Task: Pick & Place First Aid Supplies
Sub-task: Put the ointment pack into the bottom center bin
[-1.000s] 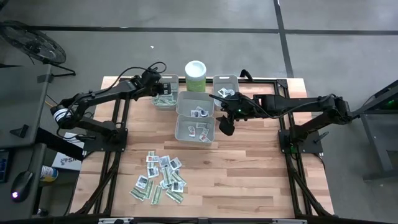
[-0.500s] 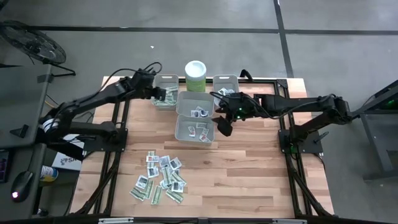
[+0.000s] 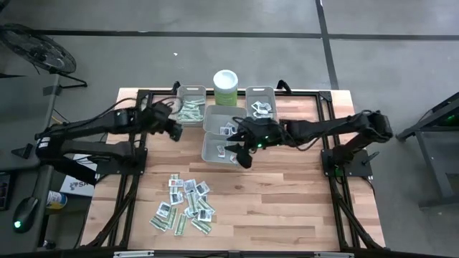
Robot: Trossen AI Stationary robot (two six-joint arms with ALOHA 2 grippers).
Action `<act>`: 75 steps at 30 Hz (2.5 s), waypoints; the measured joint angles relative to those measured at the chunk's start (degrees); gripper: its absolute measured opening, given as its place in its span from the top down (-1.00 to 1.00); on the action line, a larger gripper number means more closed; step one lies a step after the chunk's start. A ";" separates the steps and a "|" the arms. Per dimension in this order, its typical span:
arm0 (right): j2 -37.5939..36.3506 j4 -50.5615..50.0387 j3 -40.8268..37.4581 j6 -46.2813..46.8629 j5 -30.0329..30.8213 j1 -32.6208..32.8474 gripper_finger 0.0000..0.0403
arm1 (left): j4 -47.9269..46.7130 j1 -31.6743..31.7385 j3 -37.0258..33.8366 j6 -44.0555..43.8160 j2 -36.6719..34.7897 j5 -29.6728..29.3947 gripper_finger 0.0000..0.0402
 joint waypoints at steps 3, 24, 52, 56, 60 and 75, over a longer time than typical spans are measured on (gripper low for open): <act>3.66 0.26 2.82 -0.21 0.01 1.13 0.19 | -2.06 -6.07 -1.80 -4.04 -3.96 -3.01 0.24; 23.33 -4.45 22.68 -3.48 -6.75 3.19 0.95 | -6.63 -43.06 -14.99 -25.96 -14.75 -1.76 0.24; 49.02 2.35 42.14 -7.50 -12.77 6.03 1.00 | 5.57 -77.53 -26.68 -61.83 -10.41 -10.10 0.24; 53.48 -2.90 48.81 -7.63 -12.86 5.60 1.00 | 5.19 -78.98 -26.68 -63.94 -8.14 -11.16 0.24; 57.02 -4.16 53.27 -7.62 -13.05 5.17 1.00 | 5.22 -79.24 -26.68 -64.81 -5.56 -11.12 0.24; 60.92 -3.95 56.77 -8.57 -11.44 4.85 1.00 | 5.84 -79.21 -26.68 -67.90 0.49 -11.07 0.24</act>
